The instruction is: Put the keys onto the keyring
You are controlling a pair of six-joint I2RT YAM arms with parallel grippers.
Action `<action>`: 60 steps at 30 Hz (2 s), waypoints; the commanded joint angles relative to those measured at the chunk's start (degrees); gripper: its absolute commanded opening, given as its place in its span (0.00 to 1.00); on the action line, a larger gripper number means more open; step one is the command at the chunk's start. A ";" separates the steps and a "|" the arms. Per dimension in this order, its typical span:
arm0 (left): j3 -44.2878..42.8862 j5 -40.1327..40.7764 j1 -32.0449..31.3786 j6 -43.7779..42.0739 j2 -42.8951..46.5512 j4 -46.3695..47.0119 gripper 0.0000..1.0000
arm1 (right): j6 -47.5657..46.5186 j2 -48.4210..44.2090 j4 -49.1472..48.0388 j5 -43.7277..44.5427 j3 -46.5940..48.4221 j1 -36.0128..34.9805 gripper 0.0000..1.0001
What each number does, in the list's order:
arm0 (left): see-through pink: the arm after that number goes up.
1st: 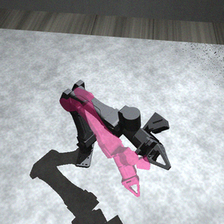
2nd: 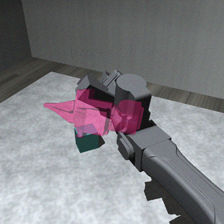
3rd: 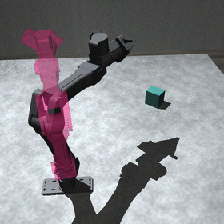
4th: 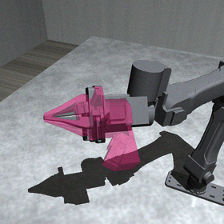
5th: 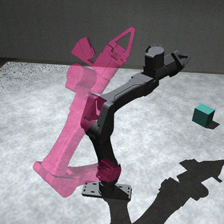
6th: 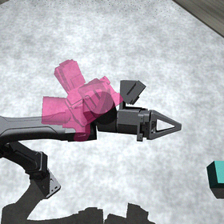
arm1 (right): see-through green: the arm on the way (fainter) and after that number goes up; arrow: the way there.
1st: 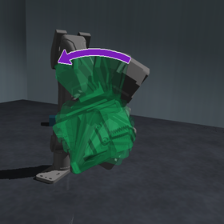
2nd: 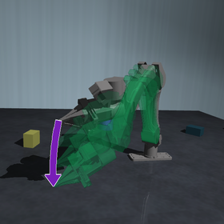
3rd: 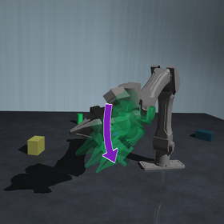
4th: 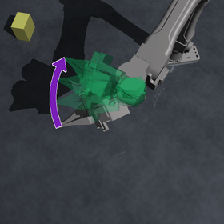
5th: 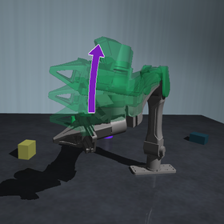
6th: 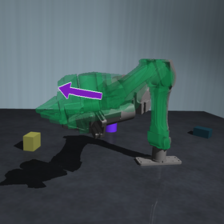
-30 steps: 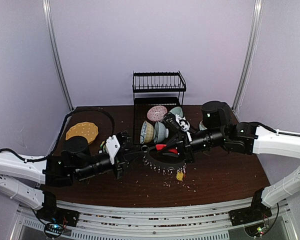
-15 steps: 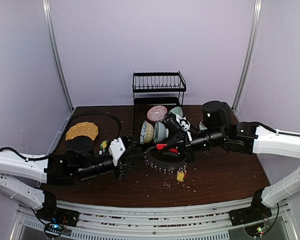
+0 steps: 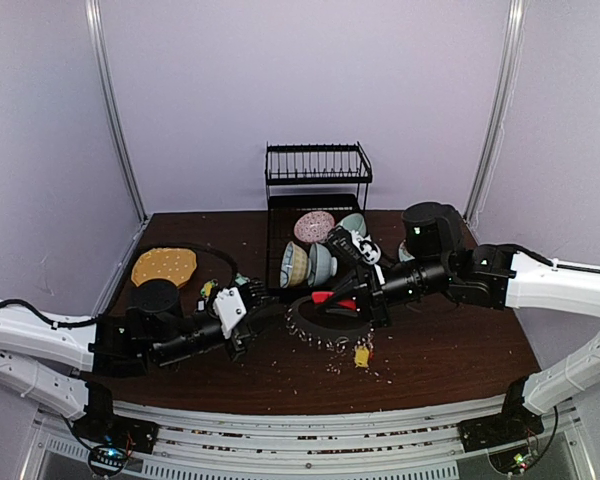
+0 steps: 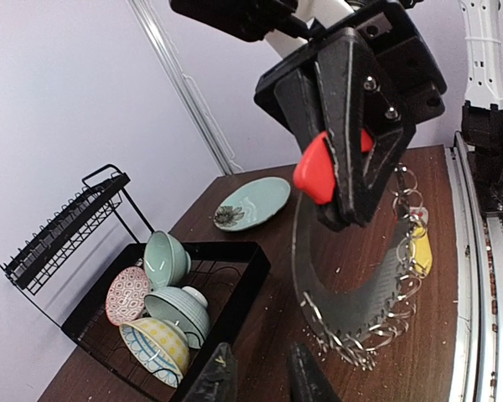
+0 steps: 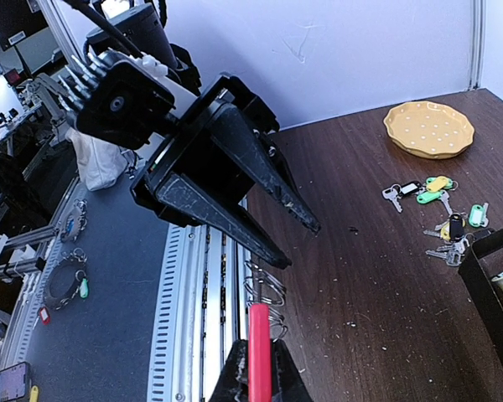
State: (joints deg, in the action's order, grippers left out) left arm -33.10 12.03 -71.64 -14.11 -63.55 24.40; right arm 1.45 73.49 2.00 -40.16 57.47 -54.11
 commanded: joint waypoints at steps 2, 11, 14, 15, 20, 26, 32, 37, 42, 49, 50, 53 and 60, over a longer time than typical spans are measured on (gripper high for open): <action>-0.30 -1.24 -0.08 -1.87 -1.73 5.76 0.23 | -0.40 -1.39 -1.19 -2.06 0.14 0.08 0.00; 1.74 -1.47 -0.08 -2.50 -1.34 4.37 0.29 | -1.08 -1.69 -0.34 -1.93 0.53 0.11 0.00; 1.56 -1.83 -0.08 -2.46 -1.56 4.00 0.32 | -1.18 -1.56 -0.24 -2.10 0.68 0.07 0.00; 1.40 -2.03 -0.14 -2.46 -1.84 3.79 0.34 | -1.19 -1.51 -0.24 -2.11 0.77 0.02 0.00; 0.90 -2.80 -0.17 -2.17 -2.46 4.57 0.39 | -1.12 -1.43 -0.24 -2.29 0.95 -0.01 0.00; 0.42 -3.00 -0.52 -1.82 -2.45 6.90 0.34 | -0.97 -1.49 -0.25 -2.35 0.71 0.05 0.00; 0.66 -5.64 -0.69 -1.77 -3.43 7.95 0.33 | -1.08 -1.35 -0.54 -2.20 0.67 0.05 0.00; 0.03 -5.24 -1.09 -1.32 -4.01 9.04 0.34 | -0.94 -1.25 -0.84 -2.28 0.55 0.00 0.00; 0.00 -4.30 -1.22 -0.25 -4.01 11.02 0.28 | -0.95 -1.42 -0.55 -2.36 0.12 0.05 0.00; -0.17 -0.13 -1.44 -0.67 -3.58 11.17 0.22 | -0.79 -1.59 -0.78 -2.68 -0.17 0.05 0.00; -0.02 0.14 -1.48 -0.83 -3.29 11.22 0.22 | -0.82 -1.60 -0.70 -2.72 -0.17 0.01 0.00; 0.51 1.10 -1.49 -1.27 -2.24 11.12 0.22 | -0.94 -1.69 -0.59 -2.64 -0.18 0.03 0.00; 1.34 -0.28 -1.65 -1.01 -0.50 11.30 0.24 | -0.75 -1.47 -1.11 -2.94 -0.31 0.03 0.00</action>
State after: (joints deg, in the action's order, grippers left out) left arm -31.75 11.88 -72.82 -15.11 -65.60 31.44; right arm 1.23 72.79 1.61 -42.44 57.47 -54.11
